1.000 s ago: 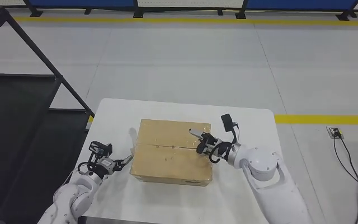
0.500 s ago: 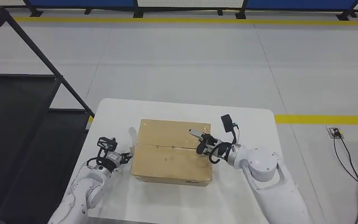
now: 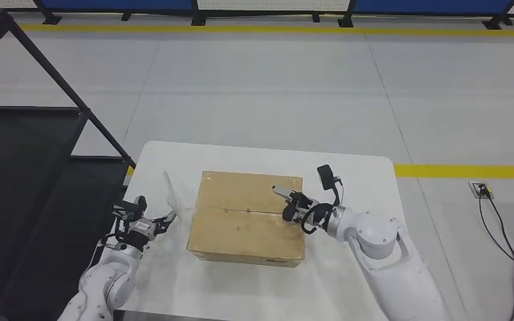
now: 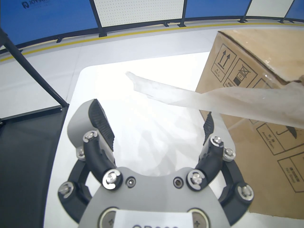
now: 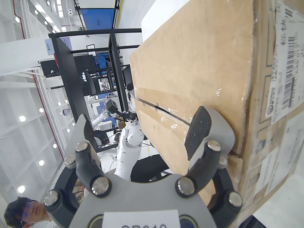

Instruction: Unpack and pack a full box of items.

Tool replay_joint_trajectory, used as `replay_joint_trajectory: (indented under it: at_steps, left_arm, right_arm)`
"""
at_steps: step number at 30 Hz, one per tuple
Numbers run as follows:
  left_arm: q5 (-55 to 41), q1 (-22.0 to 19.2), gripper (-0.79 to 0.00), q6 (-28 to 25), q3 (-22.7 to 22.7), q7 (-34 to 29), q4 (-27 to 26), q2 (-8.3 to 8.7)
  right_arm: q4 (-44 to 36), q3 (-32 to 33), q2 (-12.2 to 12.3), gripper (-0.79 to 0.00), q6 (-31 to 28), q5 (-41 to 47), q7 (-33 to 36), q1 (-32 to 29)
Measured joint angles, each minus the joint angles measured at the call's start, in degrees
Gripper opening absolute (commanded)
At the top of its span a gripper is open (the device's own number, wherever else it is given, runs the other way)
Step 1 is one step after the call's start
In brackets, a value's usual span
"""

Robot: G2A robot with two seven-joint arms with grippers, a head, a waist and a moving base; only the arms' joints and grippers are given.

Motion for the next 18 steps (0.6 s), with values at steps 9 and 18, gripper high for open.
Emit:
replay_joint_trajectory:
  at_steps: [9,18]
  left_arm:
    - [7.63,9.09,0.0,-1.36,-7.34,-1.37,-7.05,1.8]
    - [9.2,15.18,0.0,-6.35,-11.19,-2.5,-11.48,2.51]
  right_arm:
    - [0.95,-0.22,0.29,0.0,-0.47,0.71,0.04,0.44]
    - [2.65,-1.35,0.33,0.0,-1.23,1.55,0.08,1.93]
